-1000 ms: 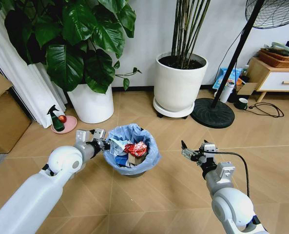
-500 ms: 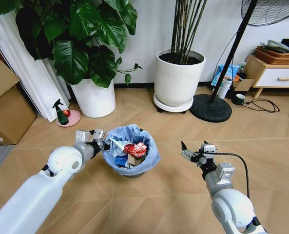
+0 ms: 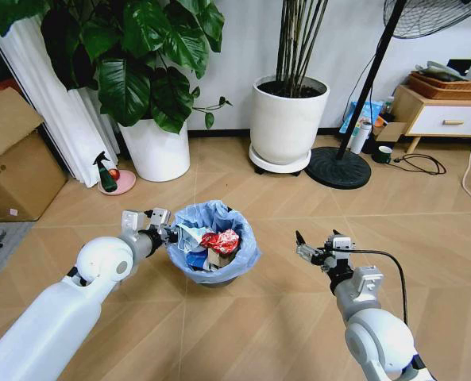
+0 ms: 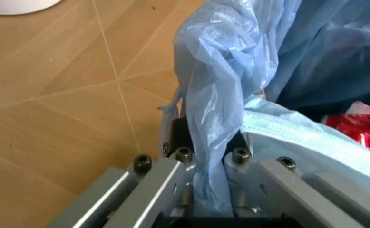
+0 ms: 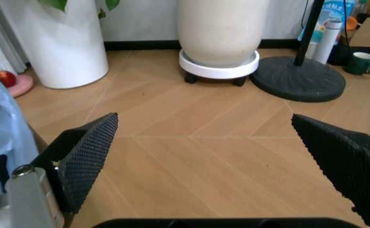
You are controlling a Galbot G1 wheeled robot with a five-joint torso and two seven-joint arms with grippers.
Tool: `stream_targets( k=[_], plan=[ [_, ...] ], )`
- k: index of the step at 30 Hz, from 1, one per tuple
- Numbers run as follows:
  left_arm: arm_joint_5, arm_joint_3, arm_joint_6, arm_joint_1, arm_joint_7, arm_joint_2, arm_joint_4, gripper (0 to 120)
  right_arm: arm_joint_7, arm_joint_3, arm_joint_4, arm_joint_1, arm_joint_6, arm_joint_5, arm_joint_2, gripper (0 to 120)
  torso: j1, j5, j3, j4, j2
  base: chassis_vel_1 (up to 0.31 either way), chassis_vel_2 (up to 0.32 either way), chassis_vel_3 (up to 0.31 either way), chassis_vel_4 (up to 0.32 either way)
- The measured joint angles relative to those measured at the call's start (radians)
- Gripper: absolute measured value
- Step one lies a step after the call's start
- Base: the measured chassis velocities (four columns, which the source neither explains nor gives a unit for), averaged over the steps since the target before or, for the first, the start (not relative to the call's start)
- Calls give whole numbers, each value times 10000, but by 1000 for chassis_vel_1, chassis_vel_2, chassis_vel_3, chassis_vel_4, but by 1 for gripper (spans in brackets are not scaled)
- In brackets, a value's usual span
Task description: Pick up the trash bin and place the garbage on the floor into it.
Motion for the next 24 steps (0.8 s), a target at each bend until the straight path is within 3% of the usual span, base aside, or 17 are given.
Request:
stream_targets(
  k=[24],
  plan=[
    [-22, -2, 0, 132, -60, 67, -110, 0, -39, -43, -93, 87, 20, -10, -65, 100, 0, 4, 1, 1, 0, 138, -132, -134, 137]
  ],
)
